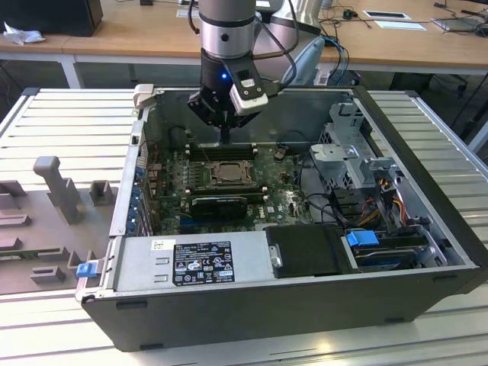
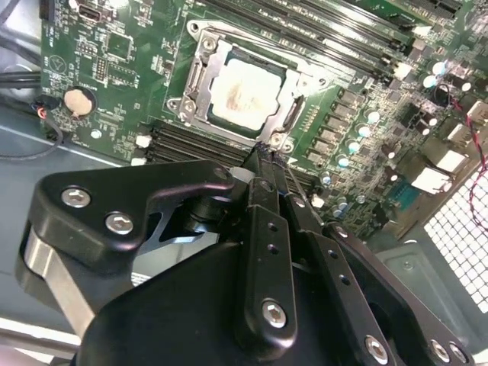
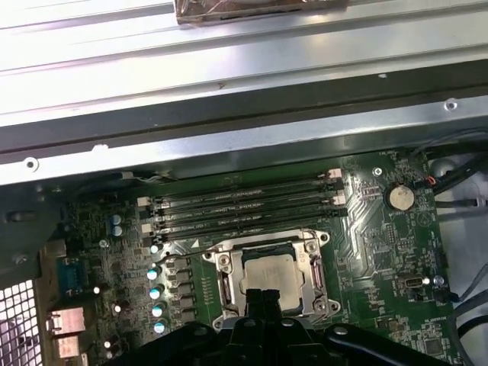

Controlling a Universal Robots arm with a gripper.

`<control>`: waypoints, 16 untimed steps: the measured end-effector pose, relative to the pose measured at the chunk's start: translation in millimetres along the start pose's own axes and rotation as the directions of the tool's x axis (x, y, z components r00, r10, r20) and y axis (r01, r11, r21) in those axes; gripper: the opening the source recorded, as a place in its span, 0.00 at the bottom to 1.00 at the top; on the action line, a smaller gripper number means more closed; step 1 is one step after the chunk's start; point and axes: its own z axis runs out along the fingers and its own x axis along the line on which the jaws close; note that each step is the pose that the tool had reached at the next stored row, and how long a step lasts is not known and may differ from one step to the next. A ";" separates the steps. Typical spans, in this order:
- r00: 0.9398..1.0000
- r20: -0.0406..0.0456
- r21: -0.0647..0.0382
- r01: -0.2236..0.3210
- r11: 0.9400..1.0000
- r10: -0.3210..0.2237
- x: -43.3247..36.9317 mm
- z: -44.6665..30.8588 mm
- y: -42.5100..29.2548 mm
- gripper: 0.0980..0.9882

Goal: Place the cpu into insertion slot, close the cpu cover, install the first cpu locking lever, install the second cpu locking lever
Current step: 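Install the first cpu locking lever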

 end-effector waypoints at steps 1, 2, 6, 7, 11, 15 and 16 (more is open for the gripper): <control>1.000 0.000 -0.001 0.001 1.000 -0.001 1.6 0.1 -0.3 0.01; 1.000 0.000 -0.001 0.002 1.000 -0.002 3.8 0.2 -0.6 0.01; 1.000 0.000 -0.002 0.004 1.000 -0.004 13.1 0.1 -2.0 0.01; 1.000 0.000 -0.002 0.004 1.000 -0.004 14.7 0.1 -2.2 0.01; 1.000 0.001 -0.002 0.005 1.000 -0.005 21.9 -0.1 -3.3 0.01; 1.000 0.002 -0.004 0.005 1.000 -0.005 28.3 0.6 -4.3 0.01; 1.000 0.002 -0.004 0.005 1.000 -0.005 30.1 0.9 -4.6 0.01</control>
